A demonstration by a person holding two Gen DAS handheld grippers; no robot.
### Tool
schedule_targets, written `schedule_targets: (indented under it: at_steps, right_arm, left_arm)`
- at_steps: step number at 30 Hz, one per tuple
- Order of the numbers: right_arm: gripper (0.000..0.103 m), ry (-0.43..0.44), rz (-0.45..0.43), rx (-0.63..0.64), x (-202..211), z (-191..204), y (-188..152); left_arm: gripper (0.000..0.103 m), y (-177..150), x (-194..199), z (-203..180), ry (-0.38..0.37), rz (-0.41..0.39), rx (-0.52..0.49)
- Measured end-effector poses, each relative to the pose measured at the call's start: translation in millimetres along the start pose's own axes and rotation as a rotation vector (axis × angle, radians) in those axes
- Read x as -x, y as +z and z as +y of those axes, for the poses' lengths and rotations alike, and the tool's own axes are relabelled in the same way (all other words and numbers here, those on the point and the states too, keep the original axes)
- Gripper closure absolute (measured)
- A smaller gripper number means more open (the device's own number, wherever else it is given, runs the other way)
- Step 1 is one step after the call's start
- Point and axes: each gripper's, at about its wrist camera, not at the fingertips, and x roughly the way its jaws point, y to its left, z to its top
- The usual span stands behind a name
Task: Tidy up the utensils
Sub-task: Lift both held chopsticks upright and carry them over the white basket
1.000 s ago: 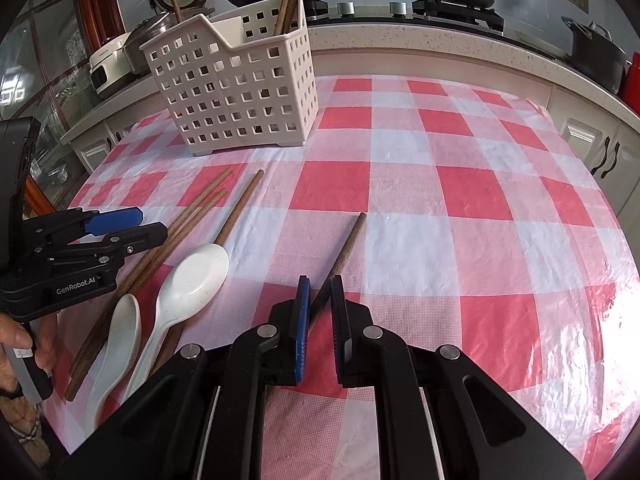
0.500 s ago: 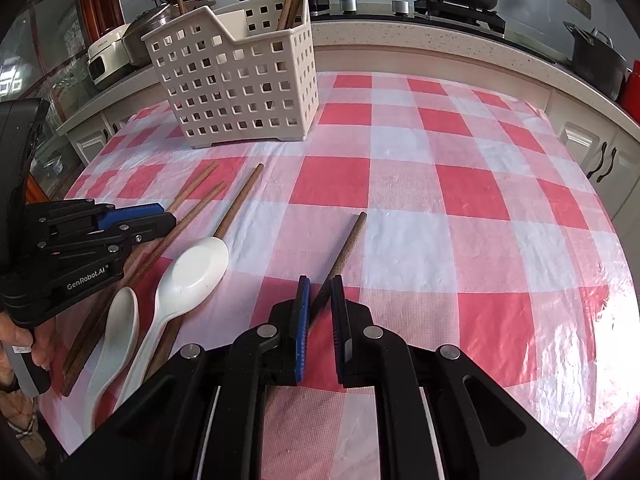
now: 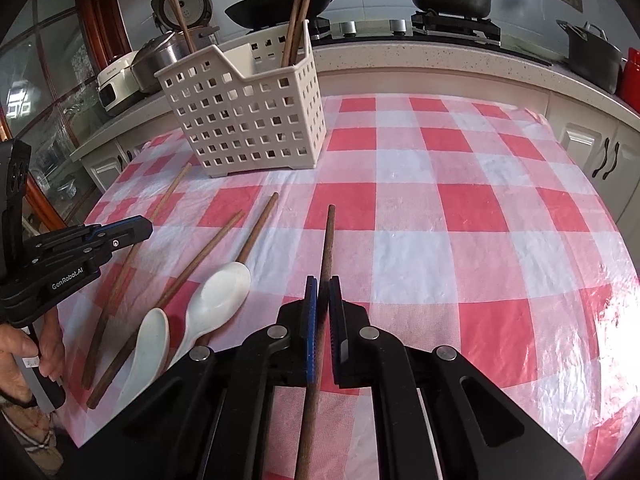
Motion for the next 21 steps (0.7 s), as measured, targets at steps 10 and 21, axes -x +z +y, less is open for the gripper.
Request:
schedule_targets:
  at_steps: [10, 21]
  right_arm:
    - [0.097, 0.028, -0.121, 0.033, 40, 23, 12]
    - [0.097, 0.031, -0.287, 0.077, 93, 45, 22]
  left_arm:
    - [0.097, -9, 68, 12, -0.002, -0.167, 0.034]
    - [0.097, -17, 132, 17, 0.02, -0.319, 0.051]
